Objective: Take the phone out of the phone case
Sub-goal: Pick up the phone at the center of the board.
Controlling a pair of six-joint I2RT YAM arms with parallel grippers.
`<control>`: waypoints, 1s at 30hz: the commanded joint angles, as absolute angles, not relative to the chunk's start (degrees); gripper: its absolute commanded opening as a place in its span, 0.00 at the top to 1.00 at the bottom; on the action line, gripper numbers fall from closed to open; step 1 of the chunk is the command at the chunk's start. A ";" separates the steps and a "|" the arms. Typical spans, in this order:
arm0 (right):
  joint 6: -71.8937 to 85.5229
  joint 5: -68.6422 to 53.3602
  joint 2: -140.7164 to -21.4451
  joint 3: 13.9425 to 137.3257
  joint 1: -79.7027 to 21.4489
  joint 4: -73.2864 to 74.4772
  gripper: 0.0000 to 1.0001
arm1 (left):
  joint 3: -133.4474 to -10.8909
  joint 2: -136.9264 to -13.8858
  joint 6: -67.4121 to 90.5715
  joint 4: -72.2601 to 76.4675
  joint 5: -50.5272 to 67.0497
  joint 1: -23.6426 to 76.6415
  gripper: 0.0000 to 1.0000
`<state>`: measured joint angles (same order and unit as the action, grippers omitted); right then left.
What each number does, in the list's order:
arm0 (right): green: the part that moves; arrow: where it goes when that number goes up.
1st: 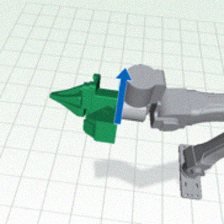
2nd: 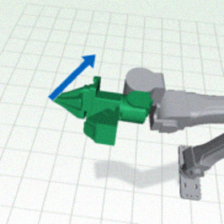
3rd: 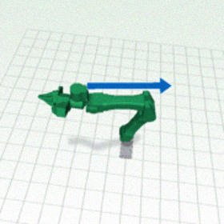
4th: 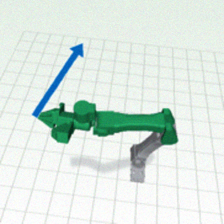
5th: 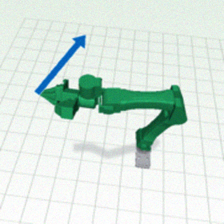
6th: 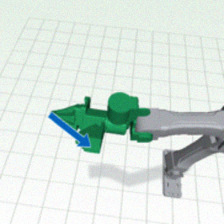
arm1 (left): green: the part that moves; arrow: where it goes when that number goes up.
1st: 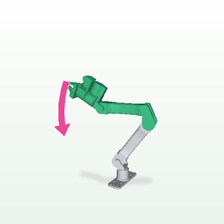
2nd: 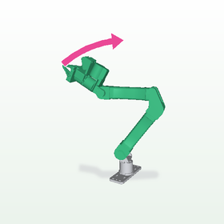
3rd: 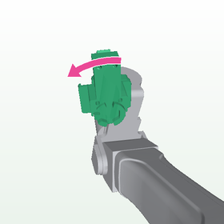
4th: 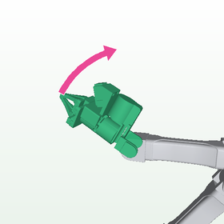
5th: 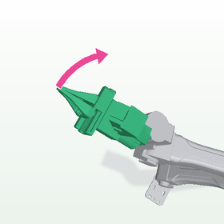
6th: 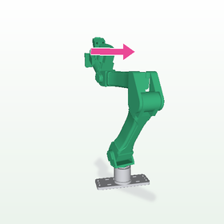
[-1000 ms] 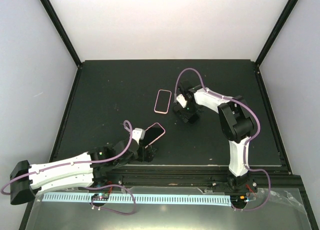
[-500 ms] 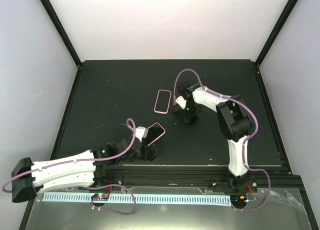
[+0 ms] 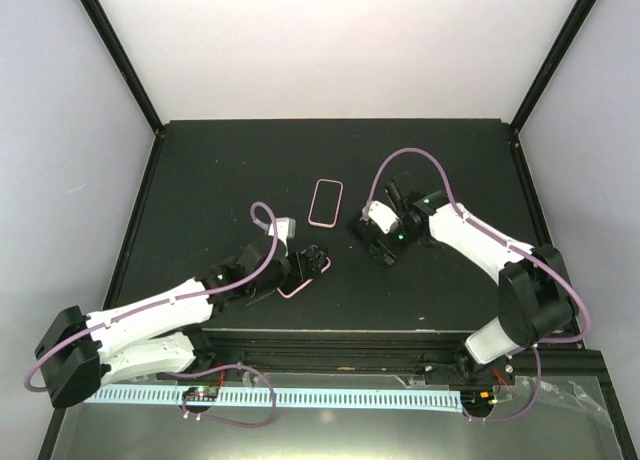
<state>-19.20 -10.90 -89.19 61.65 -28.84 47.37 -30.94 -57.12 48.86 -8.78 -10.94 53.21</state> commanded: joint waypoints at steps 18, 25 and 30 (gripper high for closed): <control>-14.42 -18.41 -85.11 61.17 -31.22 37.26 0.42 | -45.39 -88.98 58.33 23.52 29.26 41.21 0.45; -13.78 -19.72 -84.64 61.24 -31.96 37.45 0.42 | -44.66 -89.75 59.01 24.78 27.79 41.23 0.60; -13.65 -18.24 -84.87 61.12 -33.40 36.97 0.42 | -45.63 -90.51 59.37 24.87 26.92 41.22 0.68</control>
<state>-13.96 -17.58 -86.72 61.19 -31.64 40.12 -42.98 -89.80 58.87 20.97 26.96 40.95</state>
